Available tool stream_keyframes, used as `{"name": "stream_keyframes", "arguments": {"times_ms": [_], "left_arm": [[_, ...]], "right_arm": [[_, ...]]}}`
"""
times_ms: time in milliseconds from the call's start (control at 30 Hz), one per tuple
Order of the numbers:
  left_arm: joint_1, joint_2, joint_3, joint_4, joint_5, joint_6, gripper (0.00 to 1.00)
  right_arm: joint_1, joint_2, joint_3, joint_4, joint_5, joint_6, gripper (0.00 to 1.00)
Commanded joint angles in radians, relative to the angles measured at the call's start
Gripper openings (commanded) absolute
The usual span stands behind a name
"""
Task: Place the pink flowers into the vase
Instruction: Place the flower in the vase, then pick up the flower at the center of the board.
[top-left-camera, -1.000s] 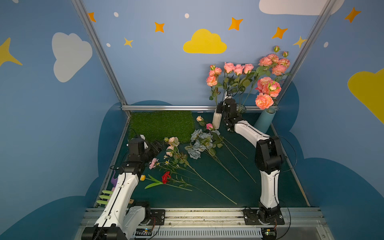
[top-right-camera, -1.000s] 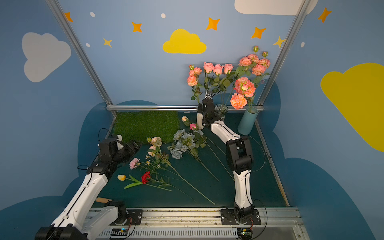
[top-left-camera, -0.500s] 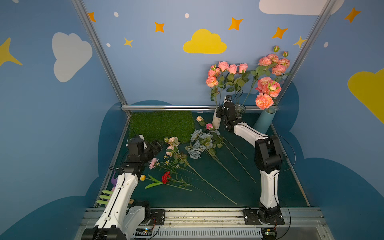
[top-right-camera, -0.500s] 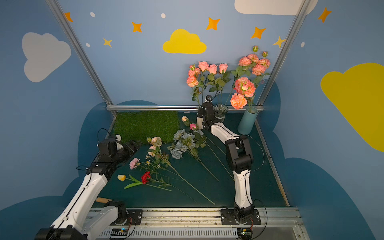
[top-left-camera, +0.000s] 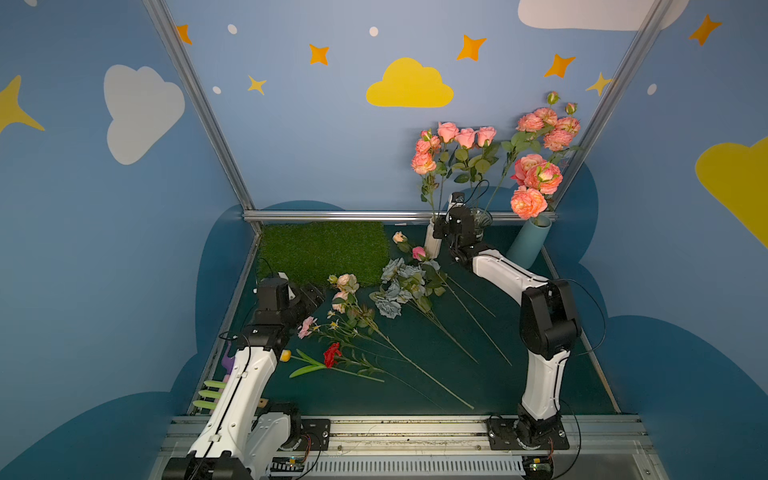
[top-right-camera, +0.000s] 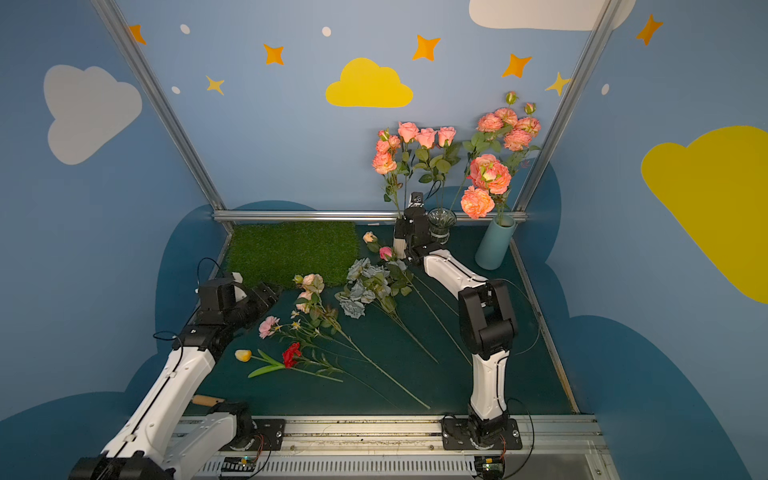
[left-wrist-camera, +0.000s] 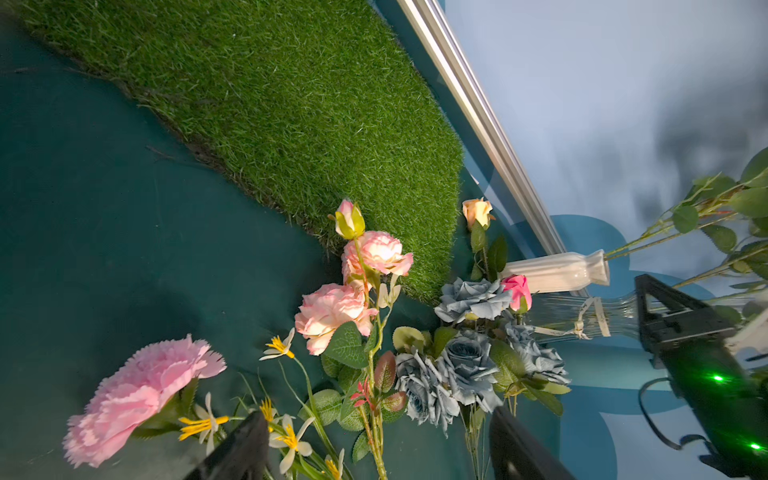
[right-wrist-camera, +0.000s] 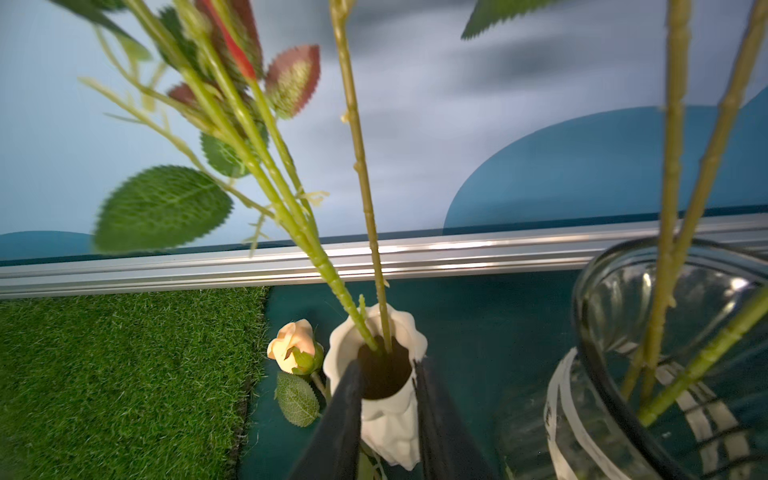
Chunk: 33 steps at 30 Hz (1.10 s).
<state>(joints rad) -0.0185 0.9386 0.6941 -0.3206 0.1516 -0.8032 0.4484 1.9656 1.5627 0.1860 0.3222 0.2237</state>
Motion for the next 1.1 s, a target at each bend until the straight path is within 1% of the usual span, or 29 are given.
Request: {"name": "stream_keyframes", "arguments": {"times_ms": [0, 100, 167, 233, 267, 333, 400, 467, 500, 567, 667, 733, 867, 1067], "left_arm": [[-0.058, -0.007, 0.057, -0.079, -0.065, 0.043, 0.83], [-0.152, 0.027, 0.115, -0.15, -0.131, 0.057, 0.83], [-0.226, 0.055, 0.144, -0.188, -0.185, 0.047, 0.82], [-0.3, 0.082, 0.153, -0.197, -0.237, 0.01, 0.82], [-0.334, 0.101, 0.158, -0.195, -0.244, -0.01, 0.81], [-0.391, 0.147, 0.171, -0.194, -0.255, -0.051, 0.8], [-0.444, 0.198, 0.173, -0.178, -0.259, -0.086, 0.8], [-0.493, 0.264, 0.173, -0.149, -0.256, -0.125, 0.79], [-0.504, 0.297, 0.172, -0.132, -0.245, -0.141, 0.79], [-0.521, 0.367, 0.167, -0.085, -0.211, -0.182, 0.78], [-0.528, 0.461, 0.173, -0.03, -0.167, -0.239, 0.76], [-0.531, 0.52, 0.19, 0.006, -0.141, -0.258, 0.73], [-0.546, 0.625, 0.255, 0.015, -0.119, -0.288, 0.71], [-0.565, 0.724, 0.286, 0.038, -0.102, -0.357, 0.63]], "right_arm": [[0.018, -0.077, -0.004, -0.053, 0.019, -0.032, 0.25], [0.038, -0.125, 0.017, -0.175, 0.018, -0.024, 0.25], [0.057, -0.165, 0.023, -0.279, 0.009, 0.017, 0.25], [0.076, -0.2, 0.014, -0.365, -0.05, 0.05, 0.21], [0.089, -0.221, 0.0, -0.41, -0.074, 0.087, 0.18], [0.121, -0.258, -0.044, -0.45, -0.092, 0.118, 0.14], [0.157, -0.298, -0.089, -0.482, -0.085, 0.131, 0.11], [0.184, -0.343, -0.129, -0.527, -0.078, 0.144, 0.11], [0.191, -0.363, -0.15, -0.541, -0.086, 0.148, 0.1], [0.196, -0.416, -0.193, -0.578, -0.108, 0.17, 0.04], [0.201, -0.504, -0.256, -0.607, -0.121, 0.171, 0.0], [0.2, -0.564, -0.3, -0.608, -0.119, 0.168, 0.0], [0.2, -0.657, -0.366, -0.604, -0.128, 0.159, 0.0], [0.201, -0.714, -0.409, -0.612, -0.128, 0.158, 0.0]]}}
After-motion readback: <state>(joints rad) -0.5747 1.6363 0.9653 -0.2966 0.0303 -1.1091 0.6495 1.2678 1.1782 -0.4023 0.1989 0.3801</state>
